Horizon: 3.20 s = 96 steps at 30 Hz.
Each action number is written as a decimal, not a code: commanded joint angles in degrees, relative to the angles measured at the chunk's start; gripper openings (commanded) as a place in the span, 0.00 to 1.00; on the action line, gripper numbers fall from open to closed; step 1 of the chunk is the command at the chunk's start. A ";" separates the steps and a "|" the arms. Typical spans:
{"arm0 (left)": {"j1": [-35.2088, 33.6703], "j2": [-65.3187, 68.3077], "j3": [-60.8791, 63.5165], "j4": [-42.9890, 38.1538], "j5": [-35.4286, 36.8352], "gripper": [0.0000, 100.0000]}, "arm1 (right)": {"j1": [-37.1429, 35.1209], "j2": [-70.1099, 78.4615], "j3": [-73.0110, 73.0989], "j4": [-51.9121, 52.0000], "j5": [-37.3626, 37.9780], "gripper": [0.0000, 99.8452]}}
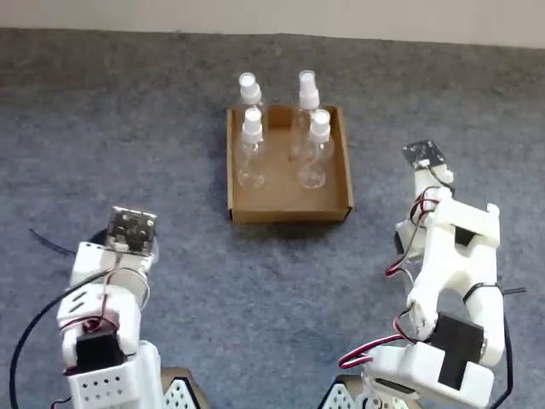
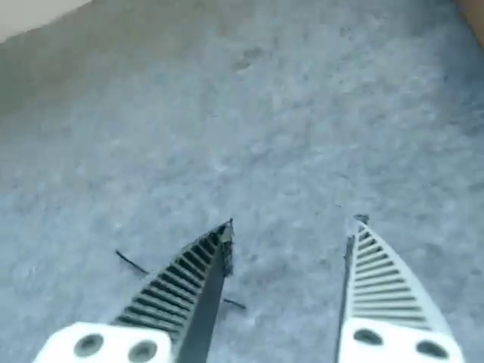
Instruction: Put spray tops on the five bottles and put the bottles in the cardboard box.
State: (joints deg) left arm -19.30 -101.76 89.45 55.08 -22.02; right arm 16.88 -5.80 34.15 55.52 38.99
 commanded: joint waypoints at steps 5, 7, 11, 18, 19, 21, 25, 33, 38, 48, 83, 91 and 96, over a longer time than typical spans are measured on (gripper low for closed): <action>5.85 -0.57 7.78 -6.86 0.18 0.22 | -2.77 -0.04 -0.84 -0.66 -1.05 0.01; 5.85 -0.84 7.78 -5.27 0.18 0.22 | -2.77 -0.13 -0.84 -0.66 -1.05 0.01; 6.02 -0.57 7.78 2.02 0.18 0.22 | -2.86 0.22 -0.75 -0.66 -1.05 0.01; 6.11 -1.10 7.69 22.51 0.09 0.22 | -2.86 0.31 -0.66 -0.66 -1.05 0.01; 6.11 -1.54 7.69 22.33 0.09 0.22 | -2.77 0.31 -0.66 -0.66 -1.05 0.01; 6.11 -1.71 7.69 22.42 0.09 0.22 | -2.68 0.31 -0.66 -0.66 -1.05 0.01; 6.11 -1.71 7.69 22.42 0.09 0.22 | -2.95 0.31 -0.66 -0.66 -1.05 0.01; 6.11 -1.71 7.69 22.42 0.09 0.22 | -2.77 0.31 -0.66 -0.57 -0.70 0.01; 6.11 -1.71 7.69 22.42 0.09 0.22 | -3.91 0.40 -0.48 -0.57 -0.79 0.01; 6.11 -1.71 7.69 22.42 0.09 0.22 | -6.37 0.22 2.77 -0.57 -0.70 0.01; 6.99 -1.80 7.69 21.71 -5.01 0.23 | -5.32 0.31 3.12 -0.57 -1.05 0.01; 5.49 -1.80 7.08 18.29 -20.57 0.22 | -5.23 0.31 3.21 -0.57 -1.05 0.01; 0.84 -1.27 -2.42 18.46 -20.57 0.22 | -5.14 0.40 3.21 -0.48 -1.05 0.01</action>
State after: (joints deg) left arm -15.87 -103.08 94.73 73.27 -42.15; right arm 11.69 -6.15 35.91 55.43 38.55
